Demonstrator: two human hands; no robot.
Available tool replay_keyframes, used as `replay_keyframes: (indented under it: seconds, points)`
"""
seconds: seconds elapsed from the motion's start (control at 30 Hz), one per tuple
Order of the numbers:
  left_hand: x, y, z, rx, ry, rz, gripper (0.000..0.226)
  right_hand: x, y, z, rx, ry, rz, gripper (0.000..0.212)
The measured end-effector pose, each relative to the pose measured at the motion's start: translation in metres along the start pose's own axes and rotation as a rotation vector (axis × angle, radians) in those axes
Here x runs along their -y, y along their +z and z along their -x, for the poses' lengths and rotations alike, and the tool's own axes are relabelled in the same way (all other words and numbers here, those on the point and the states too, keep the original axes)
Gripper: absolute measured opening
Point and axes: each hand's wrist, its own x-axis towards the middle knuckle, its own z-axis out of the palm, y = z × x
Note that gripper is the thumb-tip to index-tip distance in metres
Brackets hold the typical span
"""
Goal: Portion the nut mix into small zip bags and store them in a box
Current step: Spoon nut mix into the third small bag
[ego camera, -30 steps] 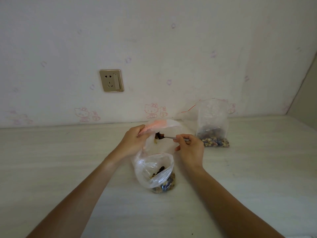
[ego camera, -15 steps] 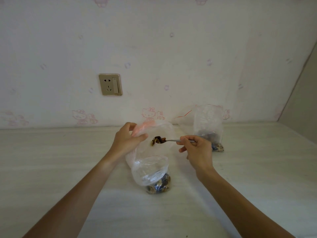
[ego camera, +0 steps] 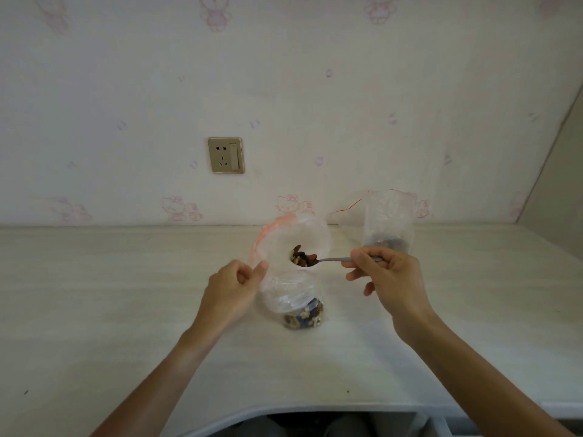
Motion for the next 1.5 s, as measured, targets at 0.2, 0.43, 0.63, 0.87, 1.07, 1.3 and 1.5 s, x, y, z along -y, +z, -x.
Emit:
replay_keyframes:
  seconds: [0.2,0.43,0.63,0.87,1.07,1.3,1.5]
  points:
    - [-0.011,0.002,0.022,0.161,-0.035,0.109,0.031,0.000,0.001,0.018,0.028,-0.052,0.129,0.009]
    - [-0.034,-0.003,0.036,0.121,0.059,0.223,0.024,0.011,0.003,0.037,0.139,-0.589,0.568,0.011]
    - [-0.028,-0.005,0.037,0.085,0.083,0.180,0.023,0.016,-0.002,0.043,0.264,-1.169,0.854,0.012]
    - [-0.010,-0.005,0.028,0.084,0.049,0.129,0.030,0.007,0.005,0.026,0.074,-0.512,0.435,0.008]
    - [0.003,-0.010,0.006,-0.028,0.038,0.063,0.038,-0.006,0.005,-0.009,-0.038,0.000,0.018,0.013]
    - [-0.002,-0.004,-0.042,-0.113,-0.005,0.143,0.064,-0.021,0.030,-0.047,-0.066,-0.061,0.206,0.009]
    - [-0.032,0.016,-0.089,0.086,-0.005,0.158,0.094,-0.042,0.058,-0.066,-0.075,-0.301,0.609,0.010]
